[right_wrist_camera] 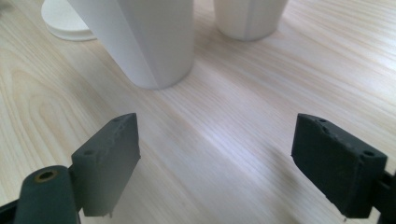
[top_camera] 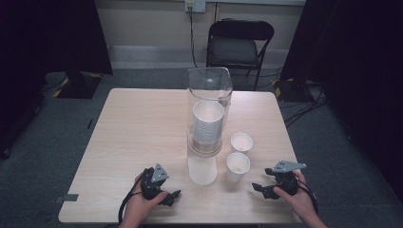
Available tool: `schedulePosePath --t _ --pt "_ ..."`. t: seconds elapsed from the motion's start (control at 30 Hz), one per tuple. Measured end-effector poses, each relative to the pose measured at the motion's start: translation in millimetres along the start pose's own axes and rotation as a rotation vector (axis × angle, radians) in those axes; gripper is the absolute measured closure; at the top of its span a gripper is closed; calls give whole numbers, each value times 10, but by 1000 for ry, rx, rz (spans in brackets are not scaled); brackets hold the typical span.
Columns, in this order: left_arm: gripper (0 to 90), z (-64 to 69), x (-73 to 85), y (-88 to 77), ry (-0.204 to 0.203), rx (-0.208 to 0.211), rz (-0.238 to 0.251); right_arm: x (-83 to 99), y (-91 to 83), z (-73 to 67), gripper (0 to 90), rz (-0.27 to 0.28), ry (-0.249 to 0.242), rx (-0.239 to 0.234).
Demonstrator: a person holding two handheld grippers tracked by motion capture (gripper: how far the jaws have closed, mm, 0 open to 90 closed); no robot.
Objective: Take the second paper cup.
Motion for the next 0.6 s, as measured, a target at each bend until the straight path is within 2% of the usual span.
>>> schedulePosePath --t 0.2,0.6 --pt "15 0 0 0 0 0 0 90 -91 105 153 -6 8 13" --pt "15 0 0 0 0 0 0 334 -200 195 153 -44 -2 24"
Point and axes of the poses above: each handheld gripper's, and its own axes: y roughly forward along the jaws, x roughly out of its underside, z roughly to its right, the point moved 10 cm from there along y, roughly forward along the jaws, and after that the axes turned 6 degrees about -y, right-handed, at the moved point
